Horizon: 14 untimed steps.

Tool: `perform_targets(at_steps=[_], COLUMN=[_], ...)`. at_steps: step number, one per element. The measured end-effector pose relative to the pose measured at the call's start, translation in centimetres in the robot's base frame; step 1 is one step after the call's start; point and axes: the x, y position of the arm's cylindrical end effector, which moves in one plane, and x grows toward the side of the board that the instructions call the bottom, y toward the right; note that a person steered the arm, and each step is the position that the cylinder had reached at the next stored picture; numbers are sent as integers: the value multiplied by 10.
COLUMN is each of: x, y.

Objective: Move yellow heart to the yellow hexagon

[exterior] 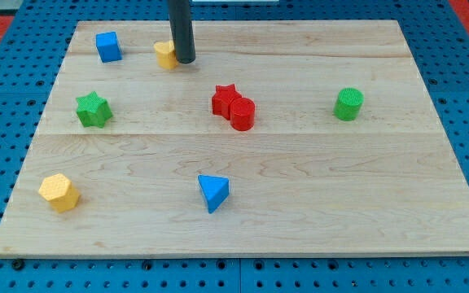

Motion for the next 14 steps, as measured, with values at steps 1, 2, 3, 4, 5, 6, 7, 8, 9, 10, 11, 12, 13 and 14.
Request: perform_targets(at_steps=[1, 2, 3, 4, 5, 6, 7, 8, 9, 10, 11, 12, 13, 14], x=[-12, -22, -37, -10, 25, 72, 110, 87, 89, 138, 177, 191, 193, 193], y=[4, 6, -8, -48, -53, -52, -54, -54, -82, -92, -92, -92, -92, -92])
